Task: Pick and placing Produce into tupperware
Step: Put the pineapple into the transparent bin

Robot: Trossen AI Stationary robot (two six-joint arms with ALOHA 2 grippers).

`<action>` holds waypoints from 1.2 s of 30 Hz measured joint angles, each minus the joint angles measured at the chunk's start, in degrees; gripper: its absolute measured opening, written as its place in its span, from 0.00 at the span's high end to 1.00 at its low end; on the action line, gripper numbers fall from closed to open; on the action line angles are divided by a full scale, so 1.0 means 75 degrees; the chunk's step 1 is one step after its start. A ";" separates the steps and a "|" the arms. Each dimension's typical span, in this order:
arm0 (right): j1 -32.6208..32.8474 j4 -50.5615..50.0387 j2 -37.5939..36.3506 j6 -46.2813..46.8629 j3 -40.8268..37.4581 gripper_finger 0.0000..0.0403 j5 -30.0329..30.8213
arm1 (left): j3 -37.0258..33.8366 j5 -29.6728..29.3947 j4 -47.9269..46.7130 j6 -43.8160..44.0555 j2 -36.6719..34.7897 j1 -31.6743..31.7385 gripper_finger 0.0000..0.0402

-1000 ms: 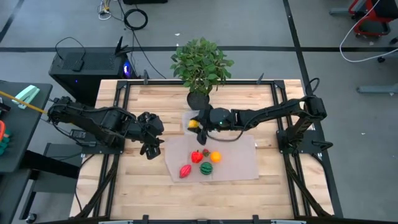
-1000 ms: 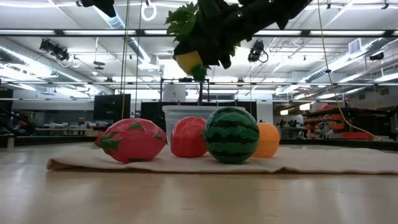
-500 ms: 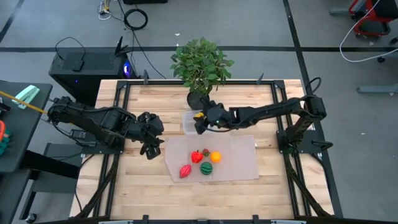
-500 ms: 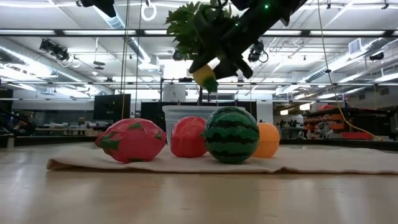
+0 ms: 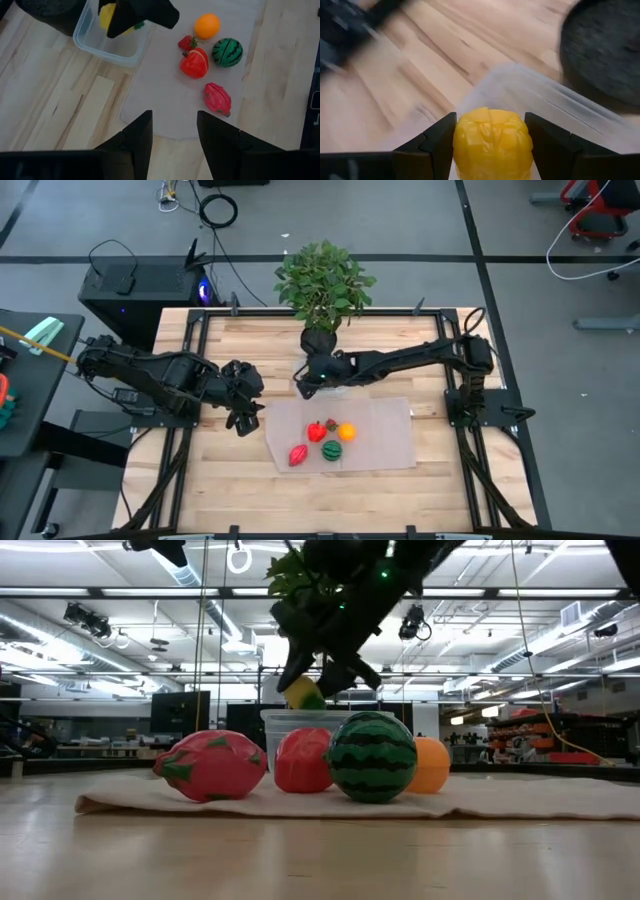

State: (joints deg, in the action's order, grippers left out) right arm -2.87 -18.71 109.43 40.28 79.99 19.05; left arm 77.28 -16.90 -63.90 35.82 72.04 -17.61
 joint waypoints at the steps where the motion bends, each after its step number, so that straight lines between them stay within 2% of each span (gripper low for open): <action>1: -0.0002 -0.0320 0.0093 -0.0042 0.0250 0.44 -0.0057 | 0.0000 0.0002 -0.0004 0.0002 -0.0002 -0.0001 0.60; 7: -0.0050 -0.2332 0.0355 -0.0115 0.1257 0.44 -0.0316 | 0.0000 0.0019 -0.0024 0.0002 -0.0001 -0.0052 0.60; 12: -0.0197 -0.3146 0.0352 0.0209 0.1465 0.44 -0.0612 | 0.0000 0.0016 -0.0026 -0.0010 -0.0002 -0.0050 0.60; 18: -0.0480 -0.3354 0.0420 0.0681 0.1456 0.44 -0.1409 | 0.0000 0.0017 -0.0026 -0.0029 -0.0002 -0.0050 0.60; 30: -0.0595 -0.3163 0.0422 0.0899 0.1468 0.44 -0.1643 | 0.0000 0.0016 -0.0029 -0.0058 -0.0002 -0.0049 0.60; 36: -0.0598 -0.3639 0.0419 0.0680 0.2249 0.44 -0.1677 | 0.0000 0.0015 -0.0032 -0.0063 -0.0002 -0.0050 0.60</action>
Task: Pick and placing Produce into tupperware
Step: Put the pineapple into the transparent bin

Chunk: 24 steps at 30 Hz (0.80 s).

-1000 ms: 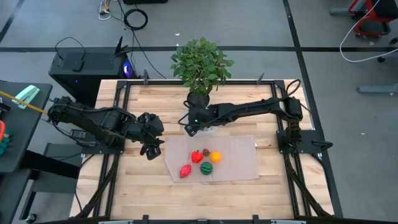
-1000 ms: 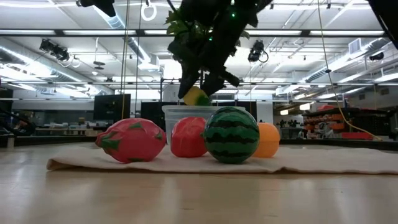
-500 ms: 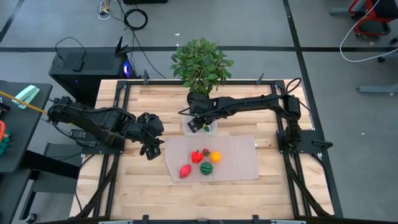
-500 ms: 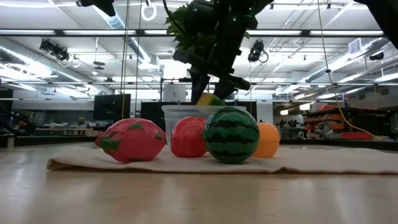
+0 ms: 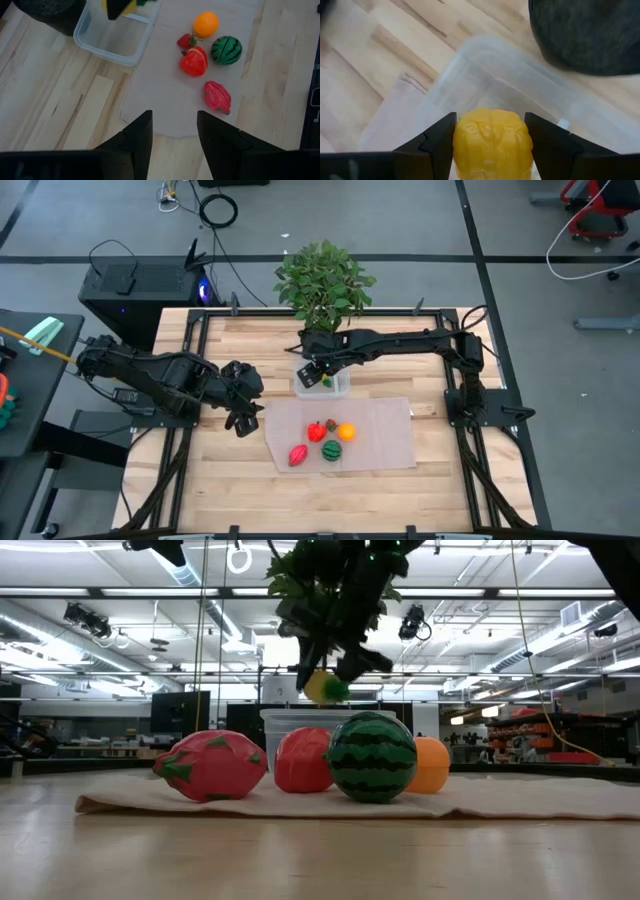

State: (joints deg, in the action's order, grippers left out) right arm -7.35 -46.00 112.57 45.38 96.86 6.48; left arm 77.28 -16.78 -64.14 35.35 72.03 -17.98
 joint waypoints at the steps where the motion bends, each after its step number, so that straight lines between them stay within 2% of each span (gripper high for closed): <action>1: 0.0000 -0.0185 0.0000 -0.0127 0.0239 0.44 0.0071 | 0.0000 -0.0002 0.0001 -0.0001 0.0000 0.0002 0.60; 8: 0.0058 -0.1480 -0.0035 -0.0417 0.1429 0.45 0.0239 | 0.0000 -0.0015 0.0000 -0.0009 0.0000 0.0003 0.60; 15: 0.0050 -0.1978 0.0156 0.0002 0.1258 0.46 -0.0454 | 0.0000 -0.0016 -0.0002 -0.0012 0.0000 0.0000 0.60; 24: 0.0019 -0.2193 0.0846 0.0010 0.1247 0.46 -0.0726 | 0.0000 -0.0014 0.0000 0.0000 0.0000 0.0000 0.60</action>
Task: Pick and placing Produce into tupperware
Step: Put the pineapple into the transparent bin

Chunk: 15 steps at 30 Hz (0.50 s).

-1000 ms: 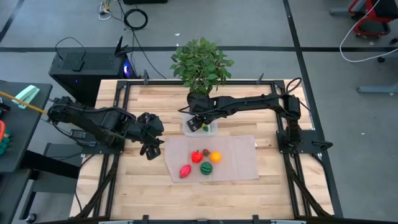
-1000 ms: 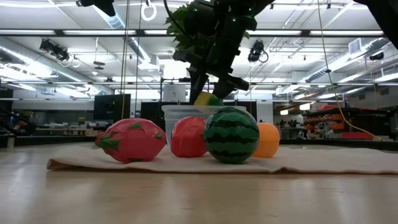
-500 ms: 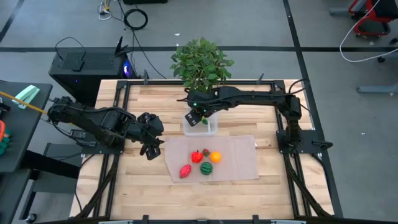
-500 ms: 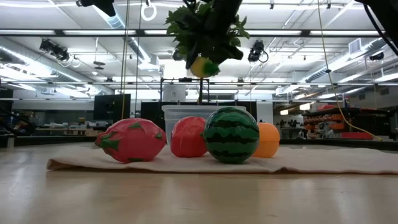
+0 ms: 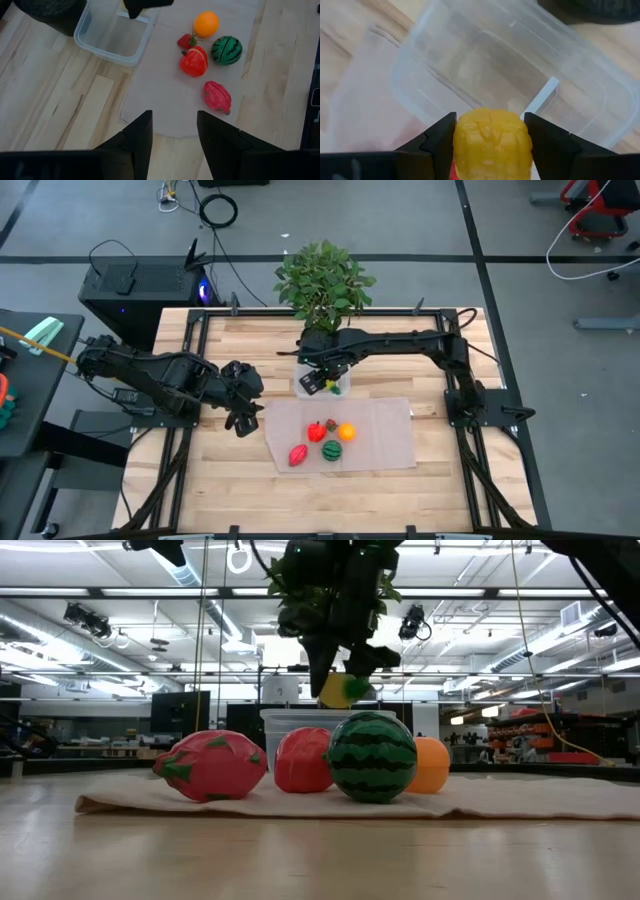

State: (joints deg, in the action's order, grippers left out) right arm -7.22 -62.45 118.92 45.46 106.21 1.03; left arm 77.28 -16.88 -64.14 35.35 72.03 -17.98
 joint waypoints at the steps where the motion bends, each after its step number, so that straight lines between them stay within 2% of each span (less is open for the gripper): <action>1: -0.0011 0.0018 0.0034 -0.0010 0.0000 0.46 0.0006 | 0.0000 0.0000 0.0000 0.0000 0.0003 0.0000 0.60; 6: -0.0027 0.0040 0.0089 -0.0086 0.0000 0.46 0.0449 | 0.0000 0.0002 0.0000 0.0000 0.0003 0.0000 0.60; 15: -0.0154 -0.0213 0.0089 -0.0102 0.0000 0.46 0.0452 | 0.0000 0.0003 0.0000 0.0003 0.0002 -0.0001 0.60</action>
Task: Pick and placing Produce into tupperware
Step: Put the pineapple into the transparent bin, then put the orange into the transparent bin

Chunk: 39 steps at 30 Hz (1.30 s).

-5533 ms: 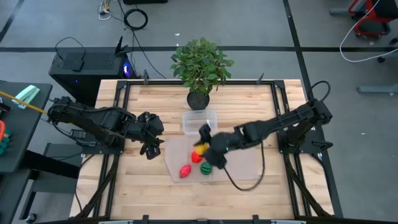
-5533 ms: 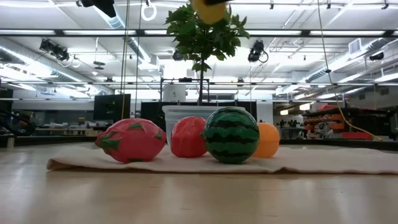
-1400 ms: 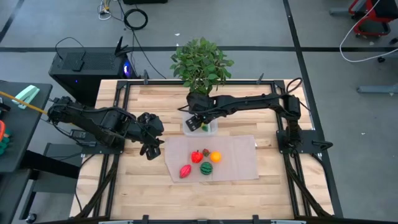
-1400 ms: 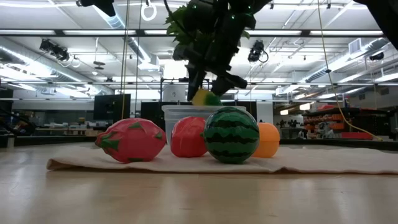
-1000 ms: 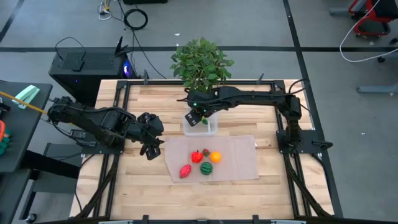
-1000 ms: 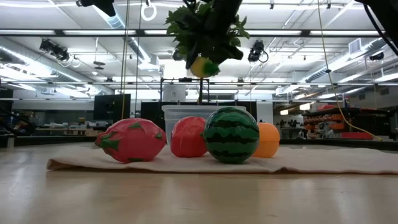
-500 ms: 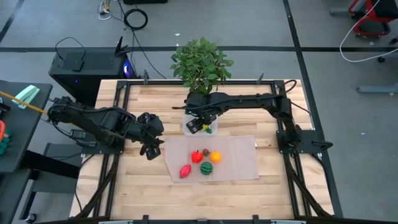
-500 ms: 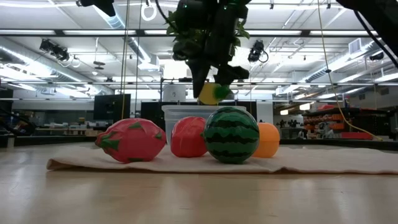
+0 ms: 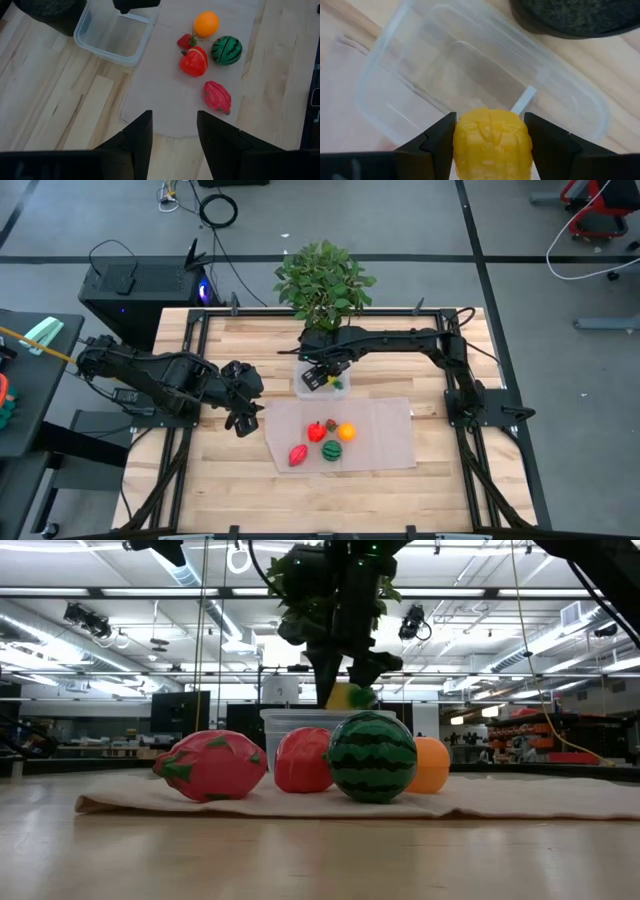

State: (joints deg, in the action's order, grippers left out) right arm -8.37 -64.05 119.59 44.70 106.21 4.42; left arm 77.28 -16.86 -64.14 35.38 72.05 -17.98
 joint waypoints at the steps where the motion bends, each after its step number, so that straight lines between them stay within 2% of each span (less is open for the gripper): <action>1: -0.0020 -0.0040 0.0000 -0.0023 0.0000 0.46 -0.0002 | 0.0000 0.0000 0.0000 0.0000 -0.0002 0.0001 0.60; 18: -0.0026 -0.0169 0.0000 -0.0678 0.0000 0.45 0.0206 | 0.0000 0.0000 0.0000 -0.0006 -0.0002 0.0001 0.60; 31: 0.0035 -0.0137 -0.0003 -0.1191 0.0000 0.31 0.0147 | 0.0000 0.0001 0.0000 -0.0003 -0.0001 0.0001 0.60; 39: 0.0039 -0.0135 -0.0003 -0.1193 0.0000 0.31 0.0147 | 0.0000 0.0002 0.0000 -0.0006 -0.0002 0.0001 0.60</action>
State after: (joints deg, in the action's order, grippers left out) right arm -8.08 -65.06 119.57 35.75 106.21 5.52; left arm 77.28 -16.85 -64.14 35.33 72.03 -17.98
